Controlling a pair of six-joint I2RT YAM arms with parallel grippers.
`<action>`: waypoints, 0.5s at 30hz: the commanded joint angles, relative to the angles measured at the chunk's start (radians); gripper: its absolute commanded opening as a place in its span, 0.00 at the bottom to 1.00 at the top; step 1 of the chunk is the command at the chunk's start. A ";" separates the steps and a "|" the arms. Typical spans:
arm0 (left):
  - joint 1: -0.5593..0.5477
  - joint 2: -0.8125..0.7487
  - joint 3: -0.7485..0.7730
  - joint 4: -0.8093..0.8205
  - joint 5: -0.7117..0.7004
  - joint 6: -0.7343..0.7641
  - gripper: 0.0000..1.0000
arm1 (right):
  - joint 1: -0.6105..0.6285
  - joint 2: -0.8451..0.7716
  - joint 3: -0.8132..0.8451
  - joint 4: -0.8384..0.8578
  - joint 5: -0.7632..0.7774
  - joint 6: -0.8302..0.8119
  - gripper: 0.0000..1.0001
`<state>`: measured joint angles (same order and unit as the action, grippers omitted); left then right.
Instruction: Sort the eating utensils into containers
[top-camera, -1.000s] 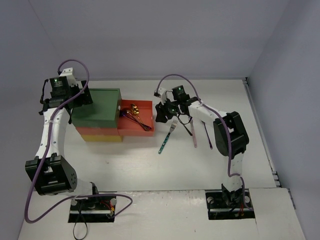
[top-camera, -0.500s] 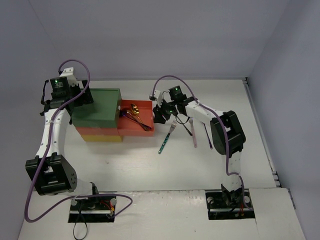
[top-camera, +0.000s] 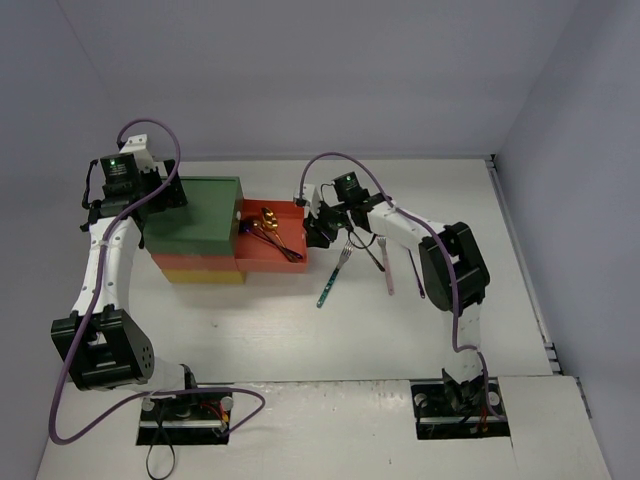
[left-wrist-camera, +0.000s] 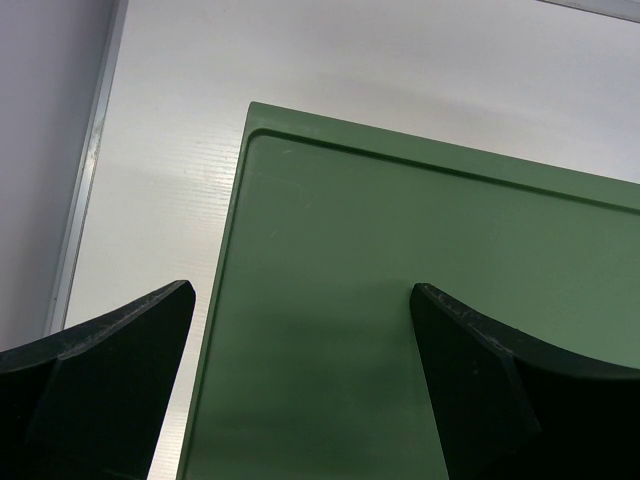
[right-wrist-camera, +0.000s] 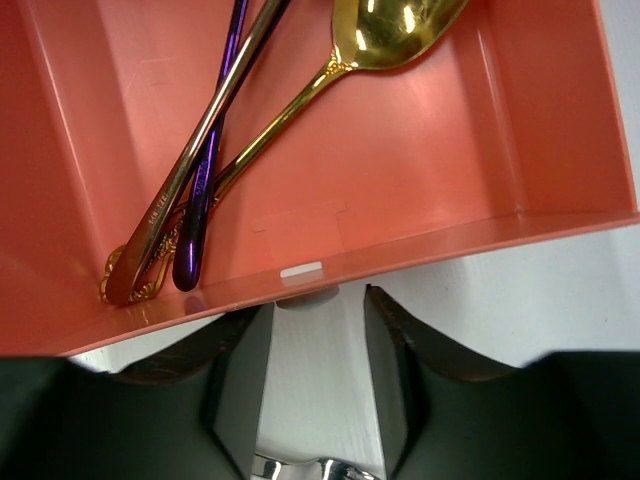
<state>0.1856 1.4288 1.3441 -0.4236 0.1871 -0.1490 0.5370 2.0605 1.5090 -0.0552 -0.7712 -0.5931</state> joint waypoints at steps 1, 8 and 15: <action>-0.003 0.004 -0.016 0.009 0.004 0.013 0.87 | 0.017 -0.034 0.062 0.025 -0.046 -0.039 0.32; -0.002 0.006 -0.018 0.009 0.012 0.002 0.87 | 0.019 -0.069 0.086 0.023 -0.066 -0.035 0.18; -0.003 0.005 -0.019 0.009 0.020 -0.002 0.87 | 0.044 -0.092 0.112 0.021 -0.044 -0.034 0.09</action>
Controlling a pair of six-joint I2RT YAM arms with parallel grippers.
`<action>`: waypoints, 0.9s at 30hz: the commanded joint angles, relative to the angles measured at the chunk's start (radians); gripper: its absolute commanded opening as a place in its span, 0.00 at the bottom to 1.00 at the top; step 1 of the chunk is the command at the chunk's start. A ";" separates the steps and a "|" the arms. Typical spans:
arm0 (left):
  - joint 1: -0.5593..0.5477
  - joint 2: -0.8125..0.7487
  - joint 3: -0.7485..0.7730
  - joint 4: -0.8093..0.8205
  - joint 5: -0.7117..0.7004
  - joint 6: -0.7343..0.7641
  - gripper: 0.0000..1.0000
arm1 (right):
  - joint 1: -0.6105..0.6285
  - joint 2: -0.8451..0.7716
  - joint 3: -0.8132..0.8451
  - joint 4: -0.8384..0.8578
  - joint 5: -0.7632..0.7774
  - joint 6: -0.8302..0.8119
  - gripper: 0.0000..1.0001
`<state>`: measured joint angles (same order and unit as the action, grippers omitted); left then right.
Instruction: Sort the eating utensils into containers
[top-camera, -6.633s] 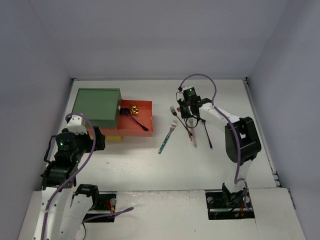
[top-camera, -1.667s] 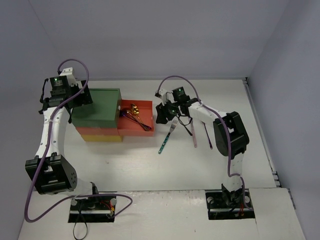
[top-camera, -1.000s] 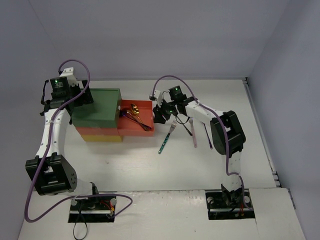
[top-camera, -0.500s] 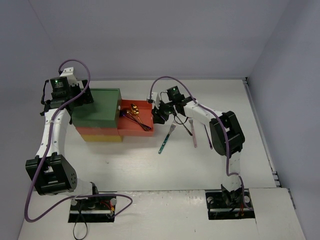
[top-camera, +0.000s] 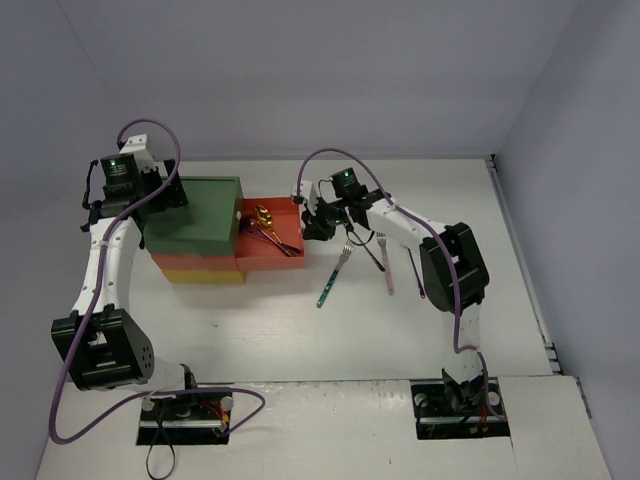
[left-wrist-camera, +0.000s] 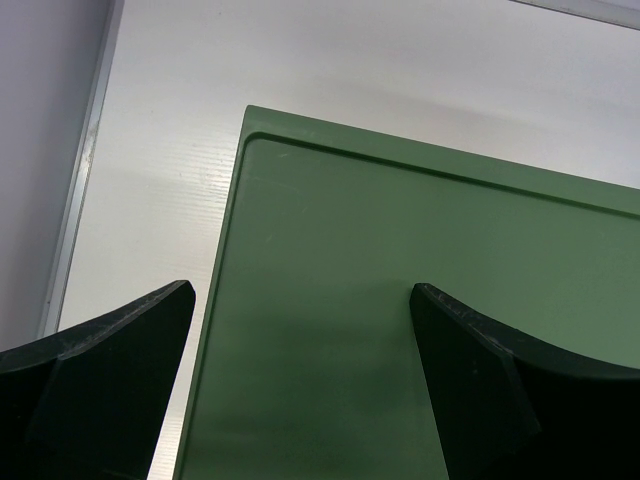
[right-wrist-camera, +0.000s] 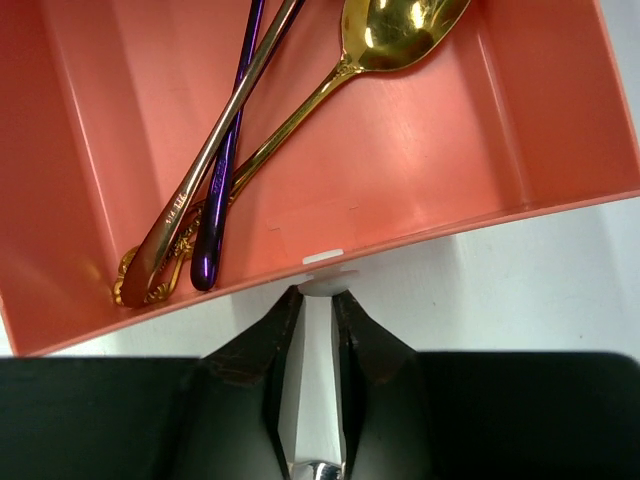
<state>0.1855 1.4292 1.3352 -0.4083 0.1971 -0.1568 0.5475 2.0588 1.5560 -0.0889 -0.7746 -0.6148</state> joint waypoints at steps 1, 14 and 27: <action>-0.003 0.006 -0.010 -0.005 0.012 0.004 0.87 | 0.037 -0.092 0.068 0.055 -0.040 -0.011 0.09; -0.006 0.019 -0.006 -0.003 0.040 -0.029 0.87 | 0.112 -0.038 0.172 0.055 0.003 0.033 0.09; -0.006 0.020 -0.013 0.011 0.060 -0.049 0.87 | 0.168 0.075 0.318 0.057 0.046 0.105 0.11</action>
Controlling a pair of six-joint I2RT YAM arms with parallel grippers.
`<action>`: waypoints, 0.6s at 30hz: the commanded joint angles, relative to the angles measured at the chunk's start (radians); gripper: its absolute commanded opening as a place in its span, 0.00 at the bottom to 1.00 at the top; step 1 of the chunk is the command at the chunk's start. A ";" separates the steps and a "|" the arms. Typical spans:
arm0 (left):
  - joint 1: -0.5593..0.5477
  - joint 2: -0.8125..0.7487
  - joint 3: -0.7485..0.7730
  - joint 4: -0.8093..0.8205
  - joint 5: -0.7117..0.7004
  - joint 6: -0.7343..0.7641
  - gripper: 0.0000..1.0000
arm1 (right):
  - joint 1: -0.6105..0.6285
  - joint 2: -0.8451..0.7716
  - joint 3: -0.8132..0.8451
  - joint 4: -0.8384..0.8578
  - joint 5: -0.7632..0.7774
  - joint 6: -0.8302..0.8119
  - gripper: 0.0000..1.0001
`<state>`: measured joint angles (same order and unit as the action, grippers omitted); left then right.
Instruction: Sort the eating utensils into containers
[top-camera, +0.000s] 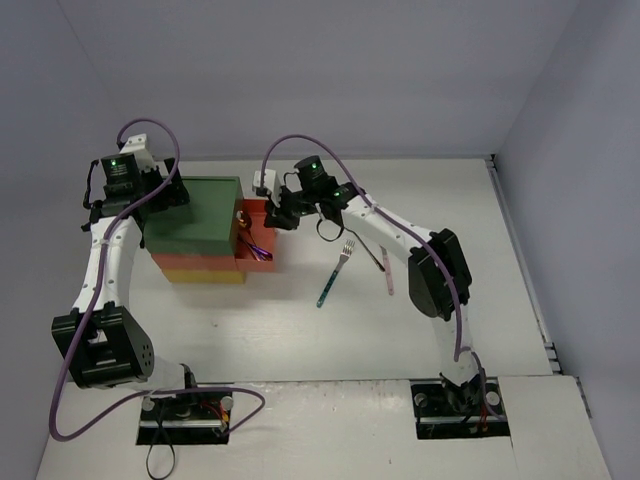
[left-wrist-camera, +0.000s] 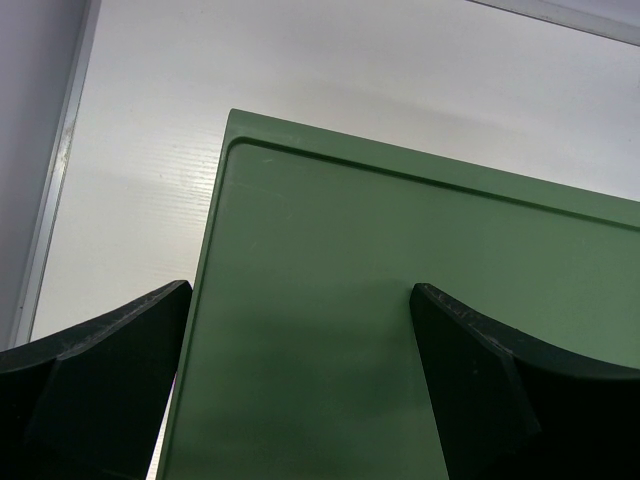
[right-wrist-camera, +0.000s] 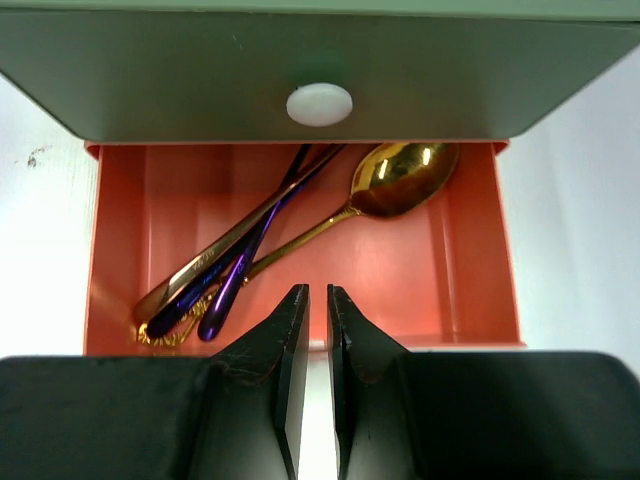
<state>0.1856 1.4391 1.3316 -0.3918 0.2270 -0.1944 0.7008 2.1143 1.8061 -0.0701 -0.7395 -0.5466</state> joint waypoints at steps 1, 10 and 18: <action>-0.006 0.010 -0.008 -0.005 0.031 -0.011 0.87 | 0.018 0.020 0.073 0.039 0.018 0.039 0.11; -0.005 -0.001 -0.011 0.004 0.034 -0.014 0.87 | 0.021 -0.096 0.085 0.039 0.174 0.071 0.12; -0.003 -0.005 -0.016 0.005 0.020 -0.008 0.87 | -0.024 -0.212 -0.034 0.038 0.292 0.125 0.14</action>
<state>0.1856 1.4391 1.3287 -0.3863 0.2287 -0.1955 0.7149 2.0444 1.8257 -0.0824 -0.5233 -0.4667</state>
